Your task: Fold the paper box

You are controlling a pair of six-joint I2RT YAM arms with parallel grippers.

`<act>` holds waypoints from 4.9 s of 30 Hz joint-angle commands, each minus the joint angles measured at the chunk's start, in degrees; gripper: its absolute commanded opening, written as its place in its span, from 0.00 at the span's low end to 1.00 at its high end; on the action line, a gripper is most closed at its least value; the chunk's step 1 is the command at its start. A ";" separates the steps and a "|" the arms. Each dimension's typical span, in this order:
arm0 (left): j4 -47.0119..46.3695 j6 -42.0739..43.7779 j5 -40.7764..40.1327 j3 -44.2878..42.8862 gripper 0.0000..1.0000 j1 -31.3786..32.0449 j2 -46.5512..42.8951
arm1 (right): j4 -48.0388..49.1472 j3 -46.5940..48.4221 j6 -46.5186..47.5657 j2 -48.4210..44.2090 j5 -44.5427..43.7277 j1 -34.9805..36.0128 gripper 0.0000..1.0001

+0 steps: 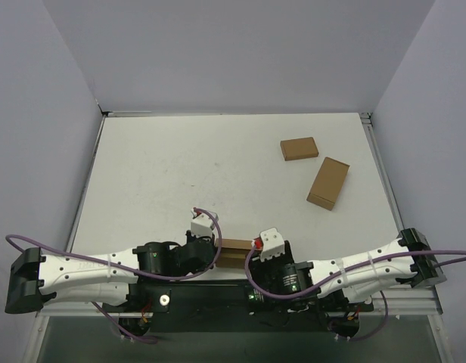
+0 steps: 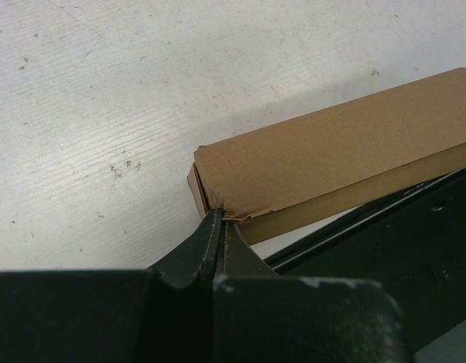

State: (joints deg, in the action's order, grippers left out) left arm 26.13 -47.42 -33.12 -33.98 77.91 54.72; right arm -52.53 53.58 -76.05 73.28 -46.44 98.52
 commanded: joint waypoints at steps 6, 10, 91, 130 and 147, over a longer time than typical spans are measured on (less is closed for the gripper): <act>9.29 -0.04 2.36 1.46 0.00 -0.04 2.15 | -3.19 0.74 -4.45 -7.16 -8.93 1.33 0.49; 8.32 0.22 2.71 1.81 0.00 -0.04 2.76 | -3.10 0.29 -4.20 -9.64 -12.27 -2.44 0.44; -3.25 6.81 21.50 -2.41 0.71 -15.75 -11.92 | 20.54 -8.85 14.00 4.42 11.28 -15.99 0.22; -13.83 -3.47 37.08 22.81 0.15 -26.41 -16.49 | 20.45 -9.90 13.03 2.75 10.49 -15.81 0.22; -4.51 1.54 34.54 19.30 0.02 -24.91 -11.22 | 20.98 -7.62 18.21 -0.76 11.98 -18.36 0.32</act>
State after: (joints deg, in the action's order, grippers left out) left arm 6.74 -50.17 1.54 -16.49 51.53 39.33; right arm -26.02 46.50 -60.34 73.73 -39.11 81.71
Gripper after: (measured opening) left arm 0.275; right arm 0.296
